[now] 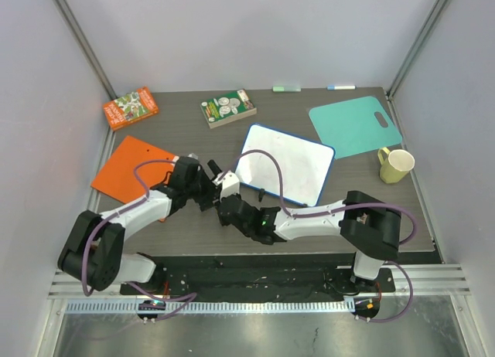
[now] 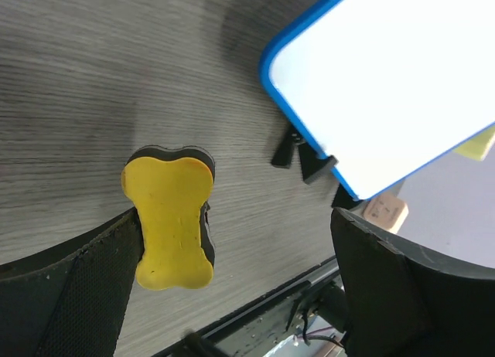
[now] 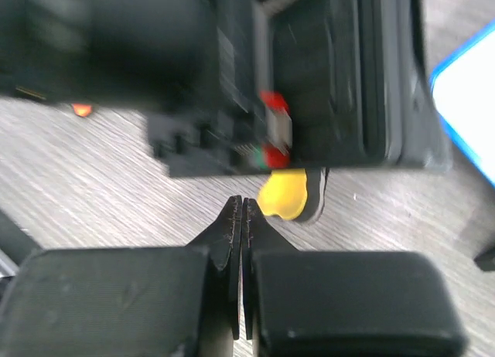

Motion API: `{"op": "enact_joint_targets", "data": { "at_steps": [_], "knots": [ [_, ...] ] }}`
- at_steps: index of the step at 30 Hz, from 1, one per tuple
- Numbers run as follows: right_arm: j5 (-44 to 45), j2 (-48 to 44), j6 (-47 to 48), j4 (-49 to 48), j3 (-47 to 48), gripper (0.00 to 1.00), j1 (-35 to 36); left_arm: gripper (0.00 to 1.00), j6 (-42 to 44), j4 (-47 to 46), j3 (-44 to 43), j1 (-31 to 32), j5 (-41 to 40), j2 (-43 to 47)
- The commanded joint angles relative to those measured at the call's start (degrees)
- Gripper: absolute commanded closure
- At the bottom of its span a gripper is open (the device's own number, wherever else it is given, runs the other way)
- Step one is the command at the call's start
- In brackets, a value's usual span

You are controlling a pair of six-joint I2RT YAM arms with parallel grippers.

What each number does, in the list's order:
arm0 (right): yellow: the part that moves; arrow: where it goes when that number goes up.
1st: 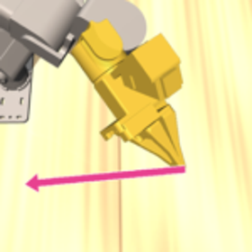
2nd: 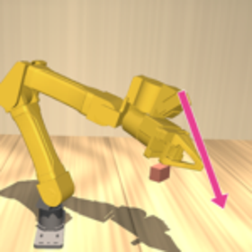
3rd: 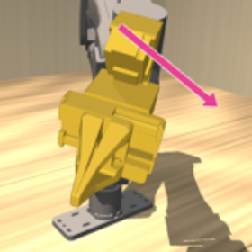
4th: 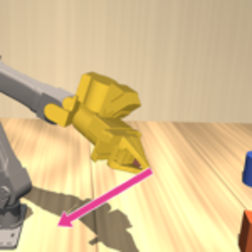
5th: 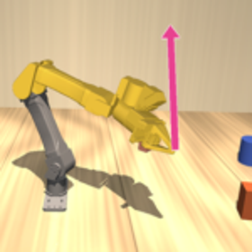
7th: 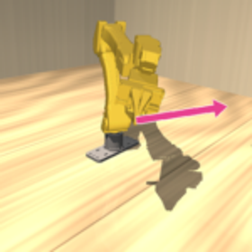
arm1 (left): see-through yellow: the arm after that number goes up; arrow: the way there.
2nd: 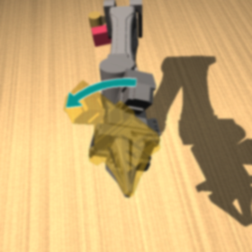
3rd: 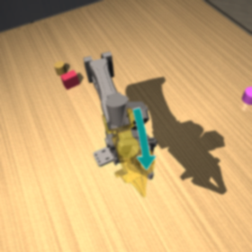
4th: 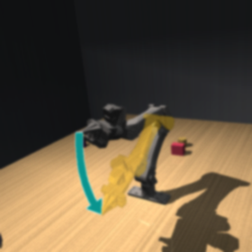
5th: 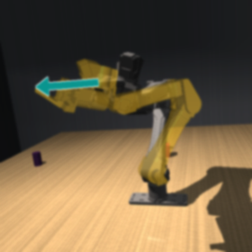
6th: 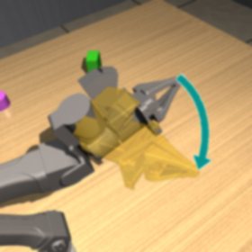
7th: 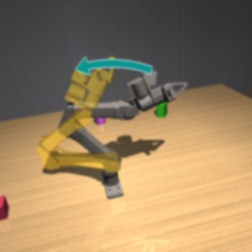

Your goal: Erase the whiteboard

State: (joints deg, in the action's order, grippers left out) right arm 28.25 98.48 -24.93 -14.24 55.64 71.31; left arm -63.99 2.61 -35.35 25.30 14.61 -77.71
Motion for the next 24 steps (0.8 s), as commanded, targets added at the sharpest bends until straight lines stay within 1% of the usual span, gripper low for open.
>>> {"op": "enact_joint_targets", "data": {
  "at_steps": [1,4,7,9,11,13,15,17,18,19,20,22,24],
  "knots": [
    [4.7,0.4,-3.46,-0.88,-1.93,0.99,0.59,0.0,-0.09,-2.88,-0.15,-0.86,2.08,4.67],
    [6.29,0.58,-4.95,0.35,-3.25,0.99,0.59,0.0,0.35,-1.48,-0.85,-1.04,2.35,6.78],
    [7.69,1.1,-6.79,1.58,-3.95,0.99,0.59,0.0,0.7,-2.17,-0.51,-1.65,2.61,9.24],
    [8.66,1.54,-7.76,2.64,-3.96,0.99,0.59,0.0,0.53,-4.18,0.02,-2.62,5.5,10.21],
    [8.84,1.54,-7.77,2.64,-4.04,0.99,0.59,0.0,1.05,-2.8,-0.67,-2.71,5.69,10.74],
    [8.14,0.67,-6.98,0.72,-5.53,0.99,0.76,0.0,2.98,2.89,-1.47,-2.71,2.72,11.62],
    [7.87,-0.91,-6.1,-2.01,-6.24,0.99,0.94,0.0,4.48,6.07,-2.26,-2.8,-0.88,11.62],
    [6.74,-1.53,-4.53,-3.15,-6.24,0.99,1.03,0.0,5.71,9.06,-2.79,-2.71,-1.86,9.96],
    [6.3,-2.23,-3.65,-4.29,-6.42,0.99,1.2,0.0,5.8,9.34,-2.96,-2.71,-1.69,9.08],
    [5.42,-2.5,-2.77,-5.61,-7.2,0.99,1.46,0.0,5.63,9.17,-3.05,-2.71,0.57,6.81],
    [3.24,-2.76,-0.58,-9.63,-7.82,0.99,1.64,0.0,5.1,7.95,-2.88,-2.8,1.9,5.83],
    [0.76,-2.94,0.58,-13.16,-9.22,0.99,1.81,0.0,4.05,5.57,-1.74,-2.62,5.5,3.89],
    [-1.43,-2.42,1.11,-15.2,-9.06,0.99,1.73,0.0,3.69,4.69,-1.21,-2.62,5.69,4.15]
  ]
}}
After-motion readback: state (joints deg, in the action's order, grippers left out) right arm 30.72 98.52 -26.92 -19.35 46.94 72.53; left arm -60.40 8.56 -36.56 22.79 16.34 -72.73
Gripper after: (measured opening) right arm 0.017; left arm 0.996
